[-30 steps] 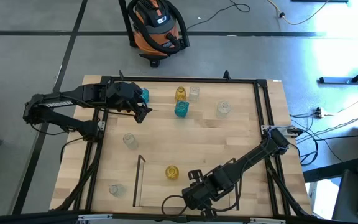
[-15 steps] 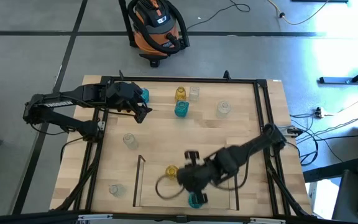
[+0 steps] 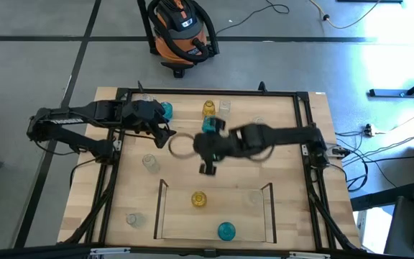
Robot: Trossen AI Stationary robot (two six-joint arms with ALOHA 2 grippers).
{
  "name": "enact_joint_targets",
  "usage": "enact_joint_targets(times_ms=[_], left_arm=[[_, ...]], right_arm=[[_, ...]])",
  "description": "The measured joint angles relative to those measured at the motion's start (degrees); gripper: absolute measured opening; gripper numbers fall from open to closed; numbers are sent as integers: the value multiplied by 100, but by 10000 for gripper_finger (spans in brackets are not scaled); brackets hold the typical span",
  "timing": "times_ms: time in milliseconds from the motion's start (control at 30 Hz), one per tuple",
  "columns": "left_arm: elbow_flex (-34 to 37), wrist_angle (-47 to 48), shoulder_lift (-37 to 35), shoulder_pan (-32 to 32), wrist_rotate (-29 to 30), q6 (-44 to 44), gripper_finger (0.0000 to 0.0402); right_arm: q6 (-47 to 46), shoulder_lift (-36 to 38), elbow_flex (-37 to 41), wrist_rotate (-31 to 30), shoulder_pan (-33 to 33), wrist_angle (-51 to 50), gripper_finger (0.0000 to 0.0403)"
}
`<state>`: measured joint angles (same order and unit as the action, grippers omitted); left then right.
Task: Sort vases onto shelf
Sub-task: Put the transparent vase on the shelf
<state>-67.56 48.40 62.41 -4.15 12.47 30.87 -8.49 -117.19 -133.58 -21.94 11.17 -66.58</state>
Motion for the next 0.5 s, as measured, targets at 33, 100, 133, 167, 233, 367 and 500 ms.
enact_joint_targets(times_ms=[33, 100, 133, 167, 233, 367, 500], left_arm=[[1, 0, 0, 39, 3, 89, 289], [1, 1, 0, 122, 8, 278, 289], [1, 1, 0, 161, 7, 333, 289], [1, 2, 0, 205, 7, 357, 289], [1, 0, 0, 291, 7, 357, 289], [1, 0, 0, 468, 41, 502, 289], [0, 1, 0, 603, 118, 523, 289]], right_arm=[[185, 0, 0, 63, -132, 136, 131], [493, 0, 0, 180, -416, 332, 131], [592, 0, 0, 270, -567, 441, 131], [637, 0, 0, 378, -732, 561, 131], [721, 0, 0, 697, -1073, 783, 131], [755, 0, 2, 1604, -1785, 1533, 131], [735, 0, 58, 2496, -2418, 2308, 131]])
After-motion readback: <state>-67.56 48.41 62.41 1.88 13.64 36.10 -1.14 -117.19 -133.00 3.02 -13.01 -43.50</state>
